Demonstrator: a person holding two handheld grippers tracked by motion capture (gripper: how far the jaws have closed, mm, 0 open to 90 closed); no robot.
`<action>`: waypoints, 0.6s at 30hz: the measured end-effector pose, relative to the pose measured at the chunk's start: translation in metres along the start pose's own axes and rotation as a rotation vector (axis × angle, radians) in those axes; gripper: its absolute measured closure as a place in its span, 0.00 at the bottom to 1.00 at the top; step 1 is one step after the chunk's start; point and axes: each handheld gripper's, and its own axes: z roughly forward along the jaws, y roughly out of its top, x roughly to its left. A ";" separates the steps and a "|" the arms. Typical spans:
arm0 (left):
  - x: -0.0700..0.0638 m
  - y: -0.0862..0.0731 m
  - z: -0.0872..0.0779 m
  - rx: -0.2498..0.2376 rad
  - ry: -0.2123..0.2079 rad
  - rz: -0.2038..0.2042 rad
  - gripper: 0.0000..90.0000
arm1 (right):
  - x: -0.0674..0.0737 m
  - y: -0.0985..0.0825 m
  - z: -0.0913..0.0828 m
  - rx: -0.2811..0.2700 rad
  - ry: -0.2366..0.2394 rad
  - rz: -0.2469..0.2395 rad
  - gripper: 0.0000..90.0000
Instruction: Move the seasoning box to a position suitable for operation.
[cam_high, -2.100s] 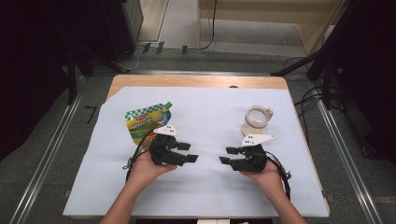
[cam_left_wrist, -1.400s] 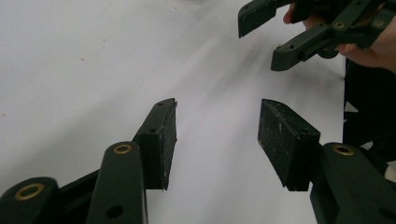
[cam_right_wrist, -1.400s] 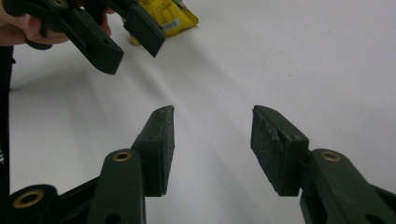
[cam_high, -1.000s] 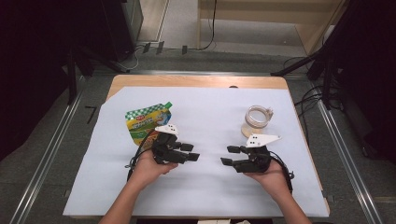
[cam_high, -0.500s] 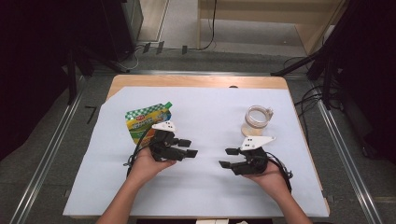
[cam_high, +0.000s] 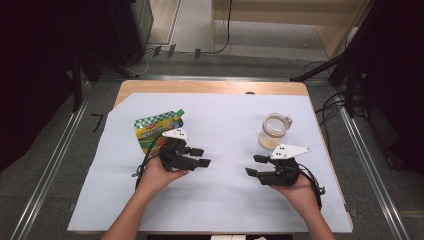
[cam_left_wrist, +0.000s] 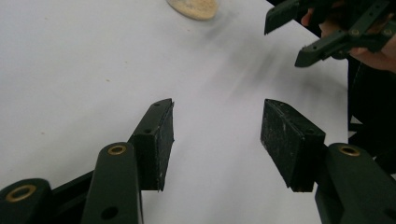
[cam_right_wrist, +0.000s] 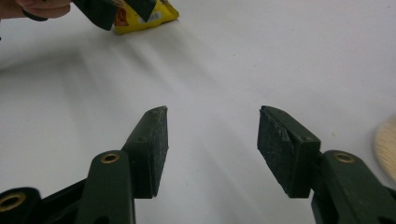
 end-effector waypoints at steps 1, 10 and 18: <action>-0.003 0.000 -0.001 -0.004 0.002 0.020 0.49 | -0.001 -0.001 -0.005 -0.008 -0.018 0.003 0.48; -0.001 0.003 -0.004 -0.016 -0.001 0.002 0.46 | -0.017 -0.006 -0.025 -0.039 -0.074 0.076 0.49; -0.005 0.004 -0.006 -0.016 0.002 0.021 0.48 | -0.029 -0.012 -0.040 -0.061 -0.123 0.133 0.51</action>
